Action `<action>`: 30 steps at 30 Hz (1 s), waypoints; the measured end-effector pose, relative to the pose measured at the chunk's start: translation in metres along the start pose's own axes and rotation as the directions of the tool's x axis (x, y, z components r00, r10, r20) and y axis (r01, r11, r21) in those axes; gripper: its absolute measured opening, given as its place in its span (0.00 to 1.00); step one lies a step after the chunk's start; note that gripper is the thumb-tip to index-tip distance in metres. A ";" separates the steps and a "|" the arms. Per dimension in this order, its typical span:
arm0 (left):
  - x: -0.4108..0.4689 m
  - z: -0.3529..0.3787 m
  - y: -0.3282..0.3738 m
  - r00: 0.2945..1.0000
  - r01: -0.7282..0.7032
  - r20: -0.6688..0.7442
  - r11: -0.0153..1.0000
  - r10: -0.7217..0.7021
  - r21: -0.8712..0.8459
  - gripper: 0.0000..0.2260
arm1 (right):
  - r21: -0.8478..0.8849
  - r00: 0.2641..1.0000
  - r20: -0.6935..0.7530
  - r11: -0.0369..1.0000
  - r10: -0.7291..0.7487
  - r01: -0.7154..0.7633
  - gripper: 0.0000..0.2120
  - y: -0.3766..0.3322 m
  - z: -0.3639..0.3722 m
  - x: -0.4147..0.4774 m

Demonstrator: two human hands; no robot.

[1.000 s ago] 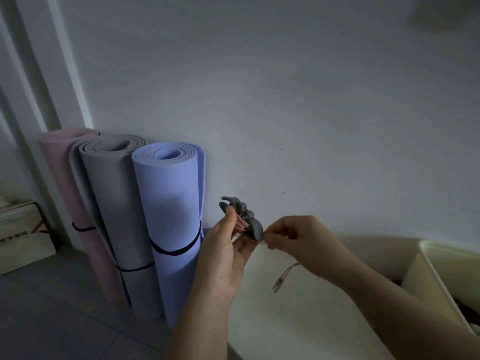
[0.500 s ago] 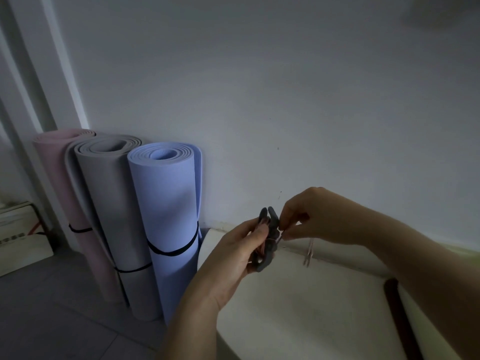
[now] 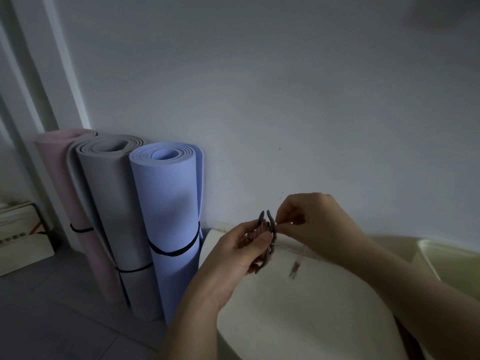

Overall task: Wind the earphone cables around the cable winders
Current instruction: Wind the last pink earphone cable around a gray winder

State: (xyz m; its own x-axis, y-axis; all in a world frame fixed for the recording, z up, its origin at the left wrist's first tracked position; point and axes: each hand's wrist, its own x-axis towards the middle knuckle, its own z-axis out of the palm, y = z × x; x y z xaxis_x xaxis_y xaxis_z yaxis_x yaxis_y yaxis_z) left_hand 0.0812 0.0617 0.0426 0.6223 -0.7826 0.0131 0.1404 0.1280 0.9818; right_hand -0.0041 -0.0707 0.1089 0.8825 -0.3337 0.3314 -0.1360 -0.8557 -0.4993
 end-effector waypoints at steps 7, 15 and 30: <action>-0.001 -0.002 -0.001 0.999 -0.034 -0.027 0.999 0.035 0.041 0.06 | -0.156 0.979 -0.068 0.972 -0.191 0.178 0.07 0.002 0.010 -0.007; 0.001 0.005 -0.003 0.965 -0.207 -0.126 0.961 0.231 0.183 0.12 | 0.534 0.951 0.075 0.793 0.301 -0.293 0.06 0.002 0.008 0.003; 0.001 0.014 -0.004 0.930 -0.259 -0.238 0.959 0.280 0.118 0.17 | 0.334 1.000 -0.001 0.942 -0.024 0.023 0.10 0.000 0.007 0.005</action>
State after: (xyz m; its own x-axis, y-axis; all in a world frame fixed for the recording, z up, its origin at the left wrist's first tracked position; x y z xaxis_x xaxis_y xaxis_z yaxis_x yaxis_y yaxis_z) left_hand 0.0710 0.0521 0.0416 0.8012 -0.5471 0.2423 -0.1171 0.2537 0.9602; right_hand 0.0030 -0.0696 0.1048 0.8850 -0.3131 0.3446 0.0427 -0.6824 -0.7298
